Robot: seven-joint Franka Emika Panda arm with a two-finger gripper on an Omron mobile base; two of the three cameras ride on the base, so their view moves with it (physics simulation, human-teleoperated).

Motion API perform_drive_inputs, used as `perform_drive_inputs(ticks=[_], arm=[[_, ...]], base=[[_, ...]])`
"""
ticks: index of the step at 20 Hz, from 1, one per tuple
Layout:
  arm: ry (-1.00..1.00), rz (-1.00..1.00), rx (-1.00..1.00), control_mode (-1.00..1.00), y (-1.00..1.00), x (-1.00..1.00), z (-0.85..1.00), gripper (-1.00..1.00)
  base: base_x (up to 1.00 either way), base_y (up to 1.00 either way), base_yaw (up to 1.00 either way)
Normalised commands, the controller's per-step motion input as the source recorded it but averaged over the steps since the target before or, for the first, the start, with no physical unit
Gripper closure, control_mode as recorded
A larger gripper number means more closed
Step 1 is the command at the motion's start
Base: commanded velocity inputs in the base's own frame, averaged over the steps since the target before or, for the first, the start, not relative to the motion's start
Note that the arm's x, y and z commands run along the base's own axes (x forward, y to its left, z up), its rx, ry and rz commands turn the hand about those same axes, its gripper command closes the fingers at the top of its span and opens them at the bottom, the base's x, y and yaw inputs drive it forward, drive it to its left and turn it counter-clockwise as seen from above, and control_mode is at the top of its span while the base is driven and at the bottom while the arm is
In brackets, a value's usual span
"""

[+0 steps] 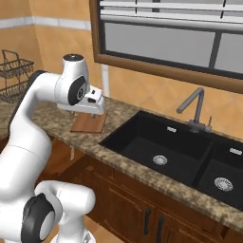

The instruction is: Pick up the knife from the drawer and place it on the cutting board. Then place the meat from the plate to the cutting board.

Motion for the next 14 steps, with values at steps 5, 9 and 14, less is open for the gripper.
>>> perform_drive_inputs(ticks=[5,9,14], arm=[[0.0,0.0,0.0,1.0,0.0,0.0,0.0,-1.0],[0.0,0.0,0.0,1.0,0.0,0.0,0.0,-1.0],[0.02,0.02,-0.01,-1.0,0.19,0.12,-0.14,-1.0]], base=[[0.34,-0.34,0.25],[0.26,-0.14,0.09],[0.12,-0.03,0.05]])
